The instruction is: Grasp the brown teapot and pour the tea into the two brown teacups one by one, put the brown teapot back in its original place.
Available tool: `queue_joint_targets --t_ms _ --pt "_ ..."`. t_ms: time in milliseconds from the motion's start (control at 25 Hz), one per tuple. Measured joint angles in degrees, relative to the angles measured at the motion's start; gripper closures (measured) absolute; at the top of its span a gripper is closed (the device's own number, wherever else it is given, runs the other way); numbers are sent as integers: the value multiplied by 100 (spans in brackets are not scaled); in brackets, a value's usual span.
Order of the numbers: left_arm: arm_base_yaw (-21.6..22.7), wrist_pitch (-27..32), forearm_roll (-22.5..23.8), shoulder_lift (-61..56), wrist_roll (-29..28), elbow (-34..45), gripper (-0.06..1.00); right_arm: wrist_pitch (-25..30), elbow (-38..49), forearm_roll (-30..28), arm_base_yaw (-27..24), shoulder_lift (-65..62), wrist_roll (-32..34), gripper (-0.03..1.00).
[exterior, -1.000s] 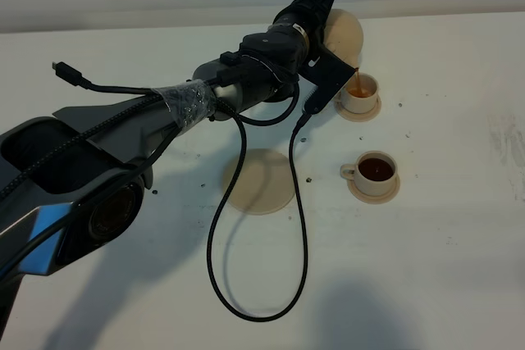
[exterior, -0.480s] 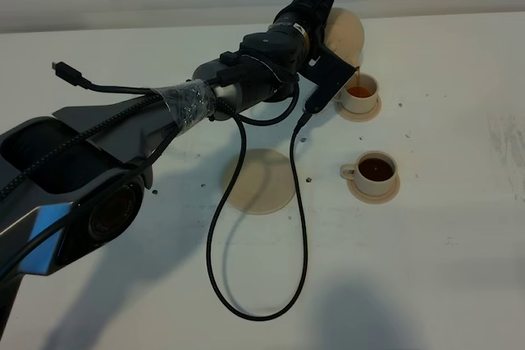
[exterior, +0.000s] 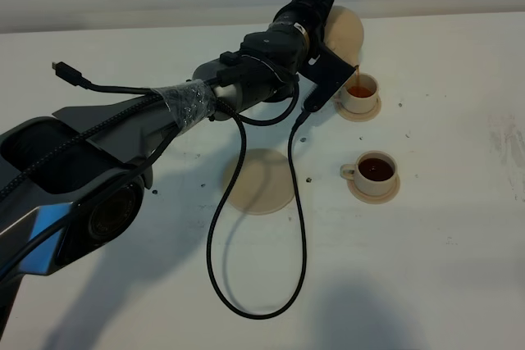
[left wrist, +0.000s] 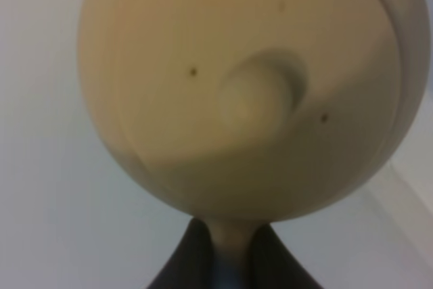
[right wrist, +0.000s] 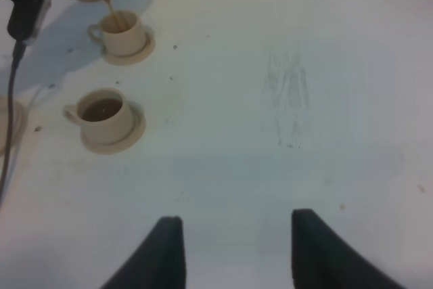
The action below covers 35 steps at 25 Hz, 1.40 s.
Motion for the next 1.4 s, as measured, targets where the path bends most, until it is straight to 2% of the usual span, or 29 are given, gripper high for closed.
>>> queue_joint_targets --t_ms 240,1400 --pt "0 0 381 0 -321 0 84 0 0 0 0 0 0 57" --pt "-63 6 836 109 -346 -4 84 0 0 0 0 0 0 57"
